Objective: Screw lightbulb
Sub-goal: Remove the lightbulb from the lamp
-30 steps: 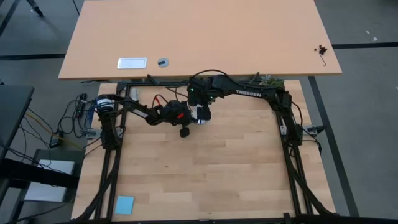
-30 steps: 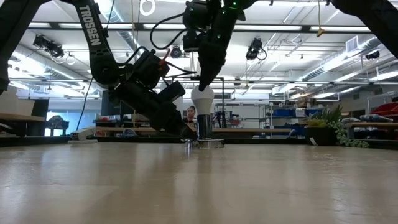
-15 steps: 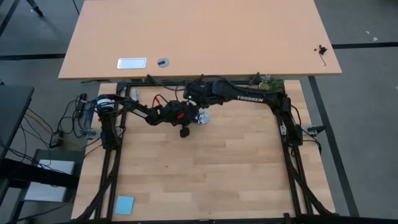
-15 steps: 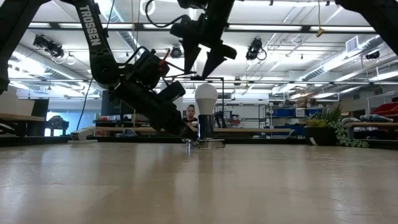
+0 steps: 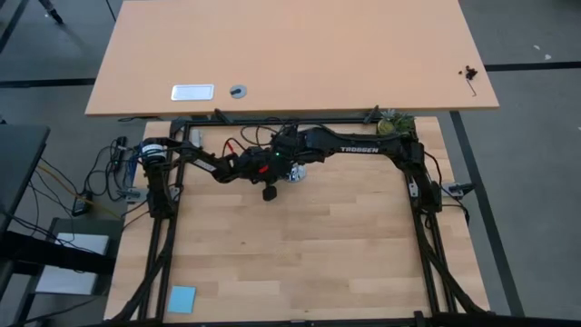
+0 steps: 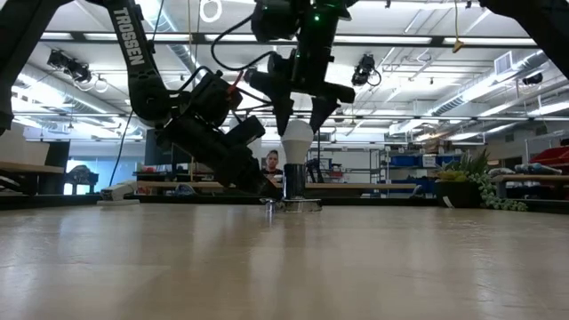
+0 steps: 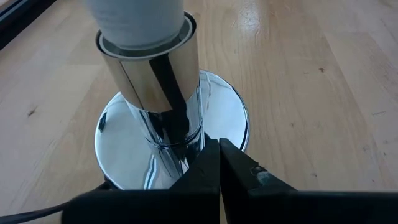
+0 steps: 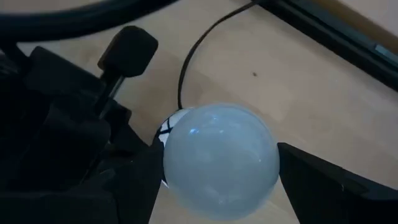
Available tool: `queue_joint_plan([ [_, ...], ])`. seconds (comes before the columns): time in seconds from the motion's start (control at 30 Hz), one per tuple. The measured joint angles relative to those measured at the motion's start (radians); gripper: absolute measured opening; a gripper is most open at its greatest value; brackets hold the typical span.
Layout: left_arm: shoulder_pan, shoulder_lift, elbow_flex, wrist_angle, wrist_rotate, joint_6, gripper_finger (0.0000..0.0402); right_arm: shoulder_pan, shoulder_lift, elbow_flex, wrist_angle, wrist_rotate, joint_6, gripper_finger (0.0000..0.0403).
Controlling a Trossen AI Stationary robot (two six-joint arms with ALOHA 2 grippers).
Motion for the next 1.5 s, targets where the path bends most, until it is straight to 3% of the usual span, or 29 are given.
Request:
queue_joint_plan([
  [0.17, 0.0, 0.0, 0.0, 0.0, 0.0, 0.0, 0.0001, -0.004, 0.0, -0.005, 0.027, -0.012, -0.139, 0.0294],
  [0.5, 0.0, -0.001, 0.0, -0.002, 0.001, 0.004, 0.0001, -0.059, -0.005, -0.004, 0.079, -0.259, -0.899, 0.0285],
  [0.77, 0.0, -0.001, 0.0, -0.002, 0.001, 0.005, 0.0001, -0.067, -0.018, -0.004, 0.046, -0.269, -1.014, 0.0303],
  [0.9, 0.0, -0.001, 0.0, -0.003, 0.004, 0.005, 0.0001, -0.056, -0.019, 0.045, 0.02, -0.269, -0.923, 0.031],
  [1.1, 0.0, -0.001, 0.0, -0.003, 0.004, 0.004, 0.0001, -0.061, -0.027, 0.098, 0.002, -0.266, -0.418, 0.0309],
  [1.23, 0.0, -0.001, 0.0, -0.004, 0.003, 0.001, 0.0001, -0.064, -0.024, 0.099, -0.026, -0.266, -0.173, 0.0303],
  [1.5, 0.0, -0.001, 0.0, -0.007, 0.003, 0.0, 0.0001, -0.038, -0.019, 0.05, -0.101, -0.206, 0.072, 0.03],
])
